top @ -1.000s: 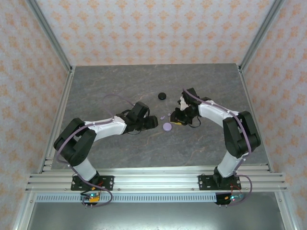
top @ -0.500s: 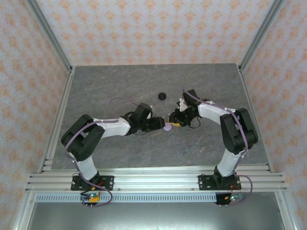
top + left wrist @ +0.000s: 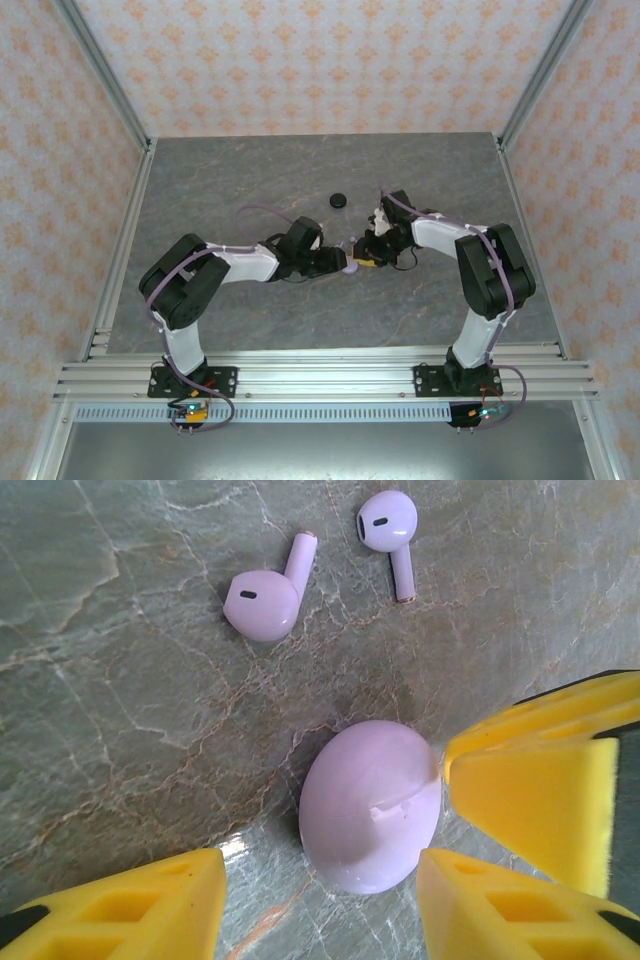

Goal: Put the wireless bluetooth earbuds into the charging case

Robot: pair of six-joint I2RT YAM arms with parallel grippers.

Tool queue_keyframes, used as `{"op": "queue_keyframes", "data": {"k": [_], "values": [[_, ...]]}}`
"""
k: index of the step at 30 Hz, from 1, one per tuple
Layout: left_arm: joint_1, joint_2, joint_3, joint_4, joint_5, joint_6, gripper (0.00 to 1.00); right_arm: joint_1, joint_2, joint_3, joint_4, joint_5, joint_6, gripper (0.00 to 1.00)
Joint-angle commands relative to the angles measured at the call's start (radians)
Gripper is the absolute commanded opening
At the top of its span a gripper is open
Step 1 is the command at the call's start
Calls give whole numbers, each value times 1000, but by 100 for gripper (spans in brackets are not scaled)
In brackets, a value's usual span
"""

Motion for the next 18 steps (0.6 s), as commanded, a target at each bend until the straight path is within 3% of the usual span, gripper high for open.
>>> {"op": "queue_keyframes", "data": {"k": [1, 18], "values": [[-11, 14, 29, 5, 1, -14, 52, -6, 19, -17, 29, -12, 9, 26], [-12, 75, 65, 23, 43, -30, 48, -14, 31, -49, 52, -20, 21, 20]]}}
